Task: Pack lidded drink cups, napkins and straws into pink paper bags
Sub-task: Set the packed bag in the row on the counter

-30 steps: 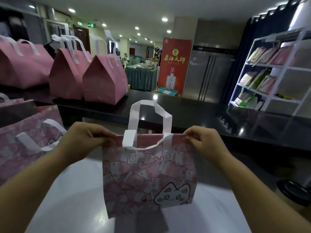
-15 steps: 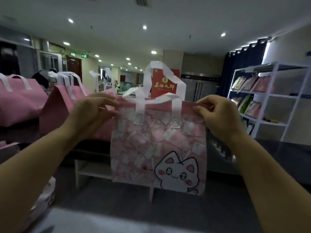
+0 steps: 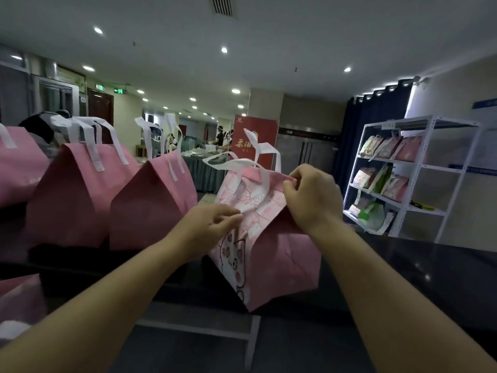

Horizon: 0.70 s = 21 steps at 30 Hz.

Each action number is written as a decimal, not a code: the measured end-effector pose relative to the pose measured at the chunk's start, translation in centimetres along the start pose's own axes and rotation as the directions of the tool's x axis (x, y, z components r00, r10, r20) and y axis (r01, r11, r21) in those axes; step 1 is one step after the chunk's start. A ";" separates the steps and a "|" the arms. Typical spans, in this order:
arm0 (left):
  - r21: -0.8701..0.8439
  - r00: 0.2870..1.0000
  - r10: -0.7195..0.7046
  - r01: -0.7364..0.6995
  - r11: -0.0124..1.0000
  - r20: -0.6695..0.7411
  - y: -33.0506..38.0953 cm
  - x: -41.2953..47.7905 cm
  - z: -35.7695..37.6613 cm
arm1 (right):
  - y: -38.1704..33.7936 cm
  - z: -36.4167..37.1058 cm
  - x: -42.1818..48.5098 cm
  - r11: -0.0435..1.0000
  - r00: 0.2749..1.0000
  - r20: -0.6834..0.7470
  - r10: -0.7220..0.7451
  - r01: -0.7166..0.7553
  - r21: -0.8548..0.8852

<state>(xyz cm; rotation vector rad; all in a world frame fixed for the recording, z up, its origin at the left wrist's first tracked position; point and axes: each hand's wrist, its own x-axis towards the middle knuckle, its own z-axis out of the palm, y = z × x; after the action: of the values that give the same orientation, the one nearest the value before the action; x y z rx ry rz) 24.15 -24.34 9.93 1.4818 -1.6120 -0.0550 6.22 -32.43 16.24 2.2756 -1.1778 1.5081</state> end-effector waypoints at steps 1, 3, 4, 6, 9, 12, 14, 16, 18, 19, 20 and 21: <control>-0.008 0.999 -0.013 0.013 1.000 0.037 -0.4 0.2 0.4 | 0.0 0.8 -0.1 1.000 1.000 0.010 0.016 -0.016 0.001; 0.021 0.994 -0.034 0.032 0.999 0.105 -1.3 0.5 1.2 | 0.2 2.3 -0.4 0.999 0.999 0.048 0.021 -0.022 0.039; 0.051 0.992 -0.040 0.034 0.998 0.122 -1.7 0.6 1.4 | 0.3 2.8 -0.5 0.996 0.997 0.075 0.010 -0.017 0.090; 0.111 0.992 -0.038 0.024 0.994 0.119 -2.9 0.9 1.8 | 0.9 3.4 -0.8 0.969 0.989 0.146 -0.007 -0.029 0.246; 0.107 0.999 -0.039 0.036 0.994 0.025 -4.1 1.0 2.2 | 2.5 3.4 -1.7 0.924 0.947 0.318 -0.053 -0.074 0.375; 0.100 0.998 -0.045 0.049 0.994 -0.047 -4.7 0.9 2.0 | 4.7 4.2 -3.5 0.952 0.893 0.445 -0.066 -0.077 0.296; 0.116 0.996 -0.045 0.053 0.992 -0.073 -5.0 0.8 1.7 | 5.3 5.1 -4.7 0.956 0.890 0.454 -0.043 -0.095 0.277; 0.151 0.993 -0.045 0.062 0.987 -0.111 -5.2 1.0 1.5 | 5.2 6.1 -5.2 0.946 0.900 0.436 -0.010 -0.132 0.295; 0.197 0.987 -0.051 0.080 0.977 -0.150 -5.2 1.3 1.3 | 4.8 7.1 -5.2 0.938 0.909 0.416 0.007 -0.150 0.312; 0.224 0.985 -0.055 0.092 0.970 -0.166 -5.2 1.6 1.2 | 4.5 7.6 -5.0 0.934 0.910 0.414 0.008 -0.155 0.322; 0.257 0.983 -0.059 0.103 0.961 -0.176 -5.3 2.0 1.0 | 4.1 8.2 -4.8 0.932 0.909 0.417 0.010 -0.159 0.325; 0.298 0.982 -0.062 0.114 0.948 -0.178 -5.4 2.3 0.9 | 3.8 8.7 -4.6 0.934 0.906 0.422 0.012 -0.162 0.319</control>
<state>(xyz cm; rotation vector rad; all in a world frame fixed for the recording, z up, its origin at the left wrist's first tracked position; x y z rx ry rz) 28.05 -28.16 7.64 1.7461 -1.4640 0.2749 8.93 -37.20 7.20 2.9338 -1.2009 1.3945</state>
